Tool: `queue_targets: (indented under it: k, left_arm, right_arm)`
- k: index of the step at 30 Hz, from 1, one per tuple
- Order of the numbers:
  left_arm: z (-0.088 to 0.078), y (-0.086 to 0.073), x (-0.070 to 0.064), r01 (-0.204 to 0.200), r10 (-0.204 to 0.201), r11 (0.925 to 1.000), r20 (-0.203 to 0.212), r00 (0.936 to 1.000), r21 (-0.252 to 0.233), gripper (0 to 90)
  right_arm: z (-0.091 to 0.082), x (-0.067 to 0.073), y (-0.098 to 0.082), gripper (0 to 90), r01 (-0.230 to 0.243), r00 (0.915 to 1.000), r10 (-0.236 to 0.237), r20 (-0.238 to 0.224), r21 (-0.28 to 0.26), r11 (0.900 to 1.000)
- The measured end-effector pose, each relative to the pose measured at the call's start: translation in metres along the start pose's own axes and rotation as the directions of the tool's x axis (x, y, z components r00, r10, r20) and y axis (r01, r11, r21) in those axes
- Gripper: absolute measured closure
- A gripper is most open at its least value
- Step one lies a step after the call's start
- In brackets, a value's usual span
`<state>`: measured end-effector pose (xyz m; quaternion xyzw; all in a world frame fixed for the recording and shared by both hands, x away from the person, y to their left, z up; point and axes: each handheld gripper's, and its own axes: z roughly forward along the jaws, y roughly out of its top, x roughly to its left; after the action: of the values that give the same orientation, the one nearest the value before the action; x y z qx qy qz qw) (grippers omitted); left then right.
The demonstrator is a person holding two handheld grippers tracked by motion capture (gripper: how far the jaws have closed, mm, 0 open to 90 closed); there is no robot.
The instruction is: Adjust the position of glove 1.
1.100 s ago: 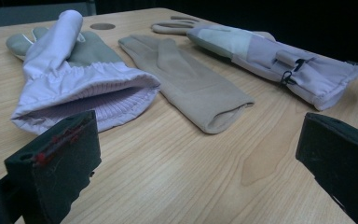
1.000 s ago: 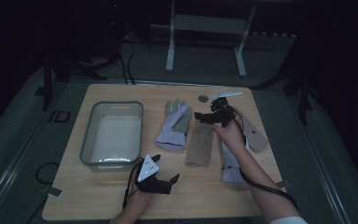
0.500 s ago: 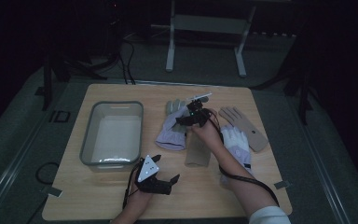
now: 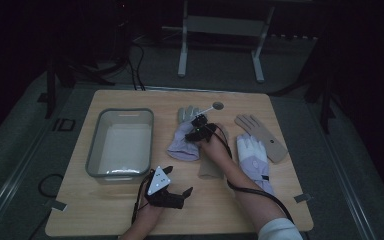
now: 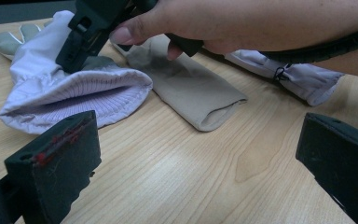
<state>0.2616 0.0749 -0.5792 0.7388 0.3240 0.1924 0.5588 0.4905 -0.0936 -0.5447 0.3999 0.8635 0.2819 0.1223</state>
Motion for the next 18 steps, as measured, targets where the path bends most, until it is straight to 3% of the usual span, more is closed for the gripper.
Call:
queue_targets:
  k: [7,12,18]
  left_arm:
    - [0.001,0.000,0.000,0.002,-0.002,1.0000,0.001,1.0000,0.004,0.0]
    - [0.001,0.000,0.000,0.002,-0.002,1.0000,0.000,1.0000,0.002,0.0]
    - [0.001,0.000,0.000,-0.001,0.001,1.0000,-0.004,1.0000,0.000,0.0]
  right_arm:
    - [-0.006,-0.001,0.006,80.0,0.015,0.9993,-0.014,-0.034,0.037,0.999]
    - [-0.026,-0.004,0.010,83.1,0.043,0.9957,-0.041,-0.083,0.028,0.999]
    - [-0.076,-0.002,0.001,83.3,0.082,0.9896,-0.090,-0.112,-0.071,0.994]
